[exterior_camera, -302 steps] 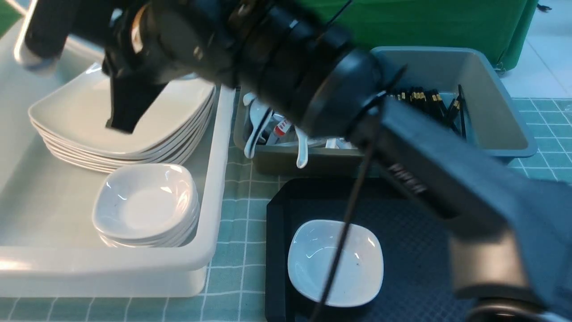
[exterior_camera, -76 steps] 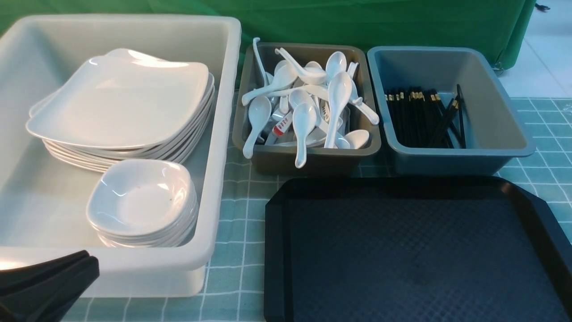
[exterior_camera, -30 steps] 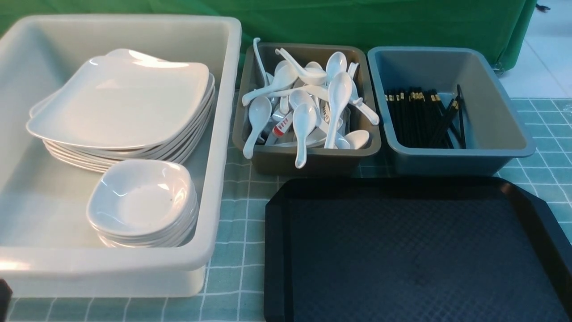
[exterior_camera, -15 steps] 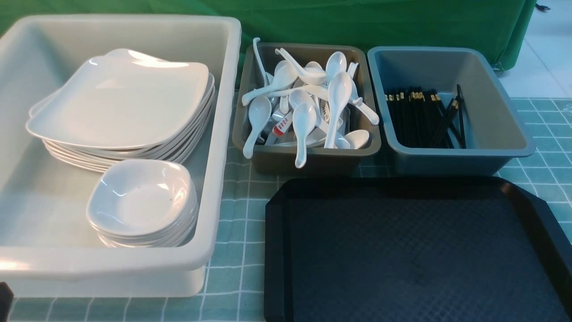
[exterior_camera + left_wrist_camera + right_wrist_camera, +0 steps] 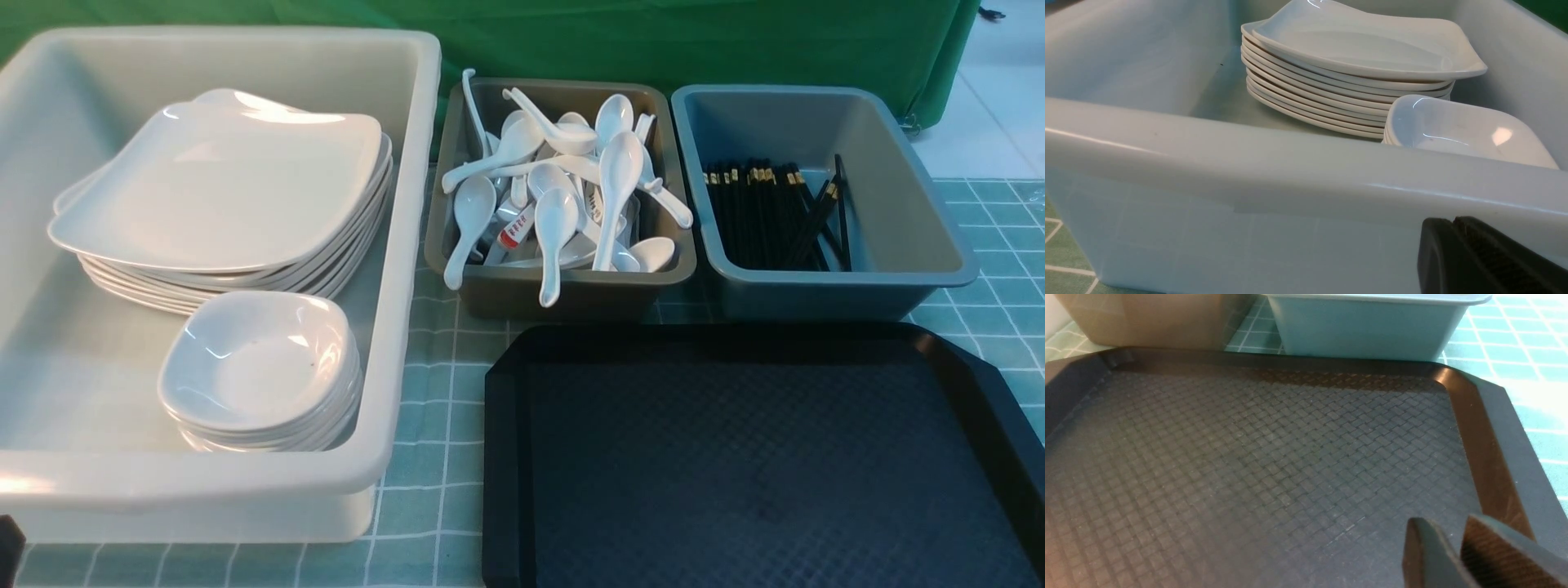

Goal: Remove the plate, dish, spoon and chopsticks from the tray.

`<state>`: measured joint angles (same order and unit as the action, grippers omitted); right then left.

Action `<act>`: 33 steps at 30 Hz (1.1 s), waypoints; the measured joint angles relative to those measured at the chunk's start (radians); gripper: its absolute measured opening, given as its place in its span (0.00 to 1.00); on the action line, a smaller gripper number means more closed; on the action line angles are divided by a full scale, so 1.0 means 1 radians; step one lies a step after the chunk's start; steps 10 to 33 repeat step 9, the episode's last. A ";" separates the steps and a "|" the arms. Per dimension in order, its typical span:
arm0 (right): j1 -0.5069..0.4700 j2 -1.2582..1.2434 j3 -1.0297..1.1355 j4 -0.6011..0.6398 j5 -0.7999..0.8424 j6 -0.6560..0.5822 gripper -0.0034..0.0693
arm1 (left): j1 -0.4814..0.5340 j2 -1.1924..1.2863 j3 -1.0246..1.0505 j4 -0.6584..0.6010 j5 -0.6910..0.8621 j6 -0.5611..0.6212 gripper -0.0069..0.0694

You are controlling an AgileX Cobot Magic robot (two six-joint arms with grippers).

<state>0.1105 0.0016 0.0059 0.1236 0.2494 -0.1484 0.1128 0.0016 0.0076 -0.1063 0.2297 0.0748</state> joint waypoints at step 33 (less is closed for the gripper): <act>0.000 0.000 0.000 0.001 0.000 0.001 0.33 | 0.000 0.000 0.000 0.000 0.000 0.002 0.11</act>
